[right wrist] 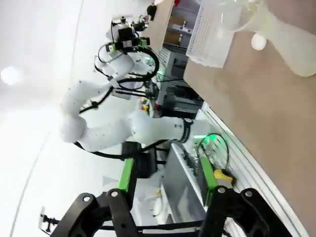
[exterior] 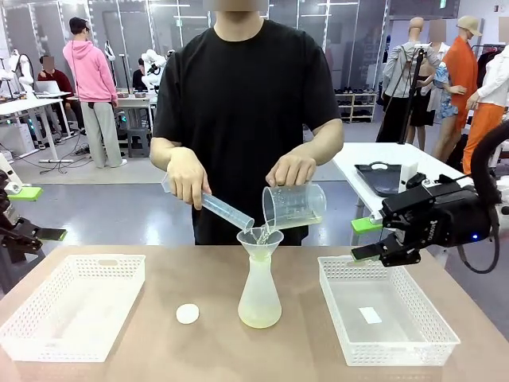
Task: Prepare the solutions needed for the experiment.
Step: Once the solution is in the Big flask , pick up the Plastic Funnel and place it back into the right Organizing basket.
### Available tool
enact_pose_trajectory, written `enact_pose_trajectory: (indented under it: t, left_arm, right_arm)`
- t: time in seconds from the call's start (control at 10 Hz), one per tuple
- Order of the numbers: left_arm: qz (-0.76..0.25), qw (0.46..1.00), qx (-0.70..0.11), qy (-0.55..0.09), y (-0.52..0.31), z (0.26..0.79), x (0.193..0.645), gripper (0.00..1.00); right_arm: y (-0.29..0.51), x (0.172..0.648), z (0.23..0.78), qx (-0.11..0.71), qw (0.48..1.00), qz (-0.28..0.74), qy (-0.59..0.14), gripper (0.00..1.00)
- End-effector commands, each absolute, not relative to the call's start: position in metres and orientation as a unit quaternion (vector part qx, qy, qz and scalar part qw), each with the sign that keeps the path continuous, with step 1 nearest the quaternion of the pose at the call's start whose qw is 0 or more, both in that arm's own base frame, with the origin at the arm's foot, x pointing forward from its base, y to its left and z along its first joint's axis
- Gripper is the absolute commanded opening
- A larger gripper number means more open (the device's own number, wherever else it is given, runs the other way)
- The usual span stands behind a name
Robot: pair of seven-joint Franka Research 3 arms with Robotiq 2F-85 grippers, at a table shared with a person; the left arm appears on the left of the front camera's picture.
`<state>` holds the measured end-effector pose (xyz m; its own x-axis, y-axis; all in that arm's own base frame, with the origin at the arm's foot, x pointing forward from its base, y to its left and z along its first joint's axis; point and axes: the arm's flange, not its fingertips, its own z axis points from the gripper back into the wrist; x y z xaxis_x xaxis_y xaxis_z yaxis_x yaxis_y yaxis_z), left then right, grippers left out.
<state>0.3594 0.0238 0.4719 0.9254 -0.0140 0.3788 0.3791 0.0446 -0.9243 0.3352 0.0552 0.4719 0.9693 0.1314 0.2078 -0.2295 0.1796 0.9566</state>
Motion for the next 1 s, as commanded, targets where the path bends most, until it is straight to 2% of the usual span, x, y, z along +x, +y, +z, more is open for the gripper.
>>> enact_pose_trajectory:
  t: [0.0,0.3,0.4,0.9]
  left_arm:
    - [-0.143,0.708,-0.679,-0.133,0.024,0.474,0.359,1.00]
    - [-0.143,0.708,-0.679,-0.133,0.024,0.474,0.359,1.00]
    - [-0.143,0.708,-0.679,-0.133,0.024,0.474,0.359,1.00]
    - [-0.143,0.708,-0.679,-0.133,0.024,0.474,0.359,1.00]
  right_arm:
    - [0.067,0.307,0.452,0.638,0.764,0.085,-0.039,0.64]
    - [0.065,0.306,0.446,0.636,0.764,0.088,-0.059,0.64]
    - [0.054,0.344,0.461,0.635,0.766,0.087,-0.038,0.64]
    - [0.054,0.344,0.461,0.635,0.766,0.087,-0.038,0.64]
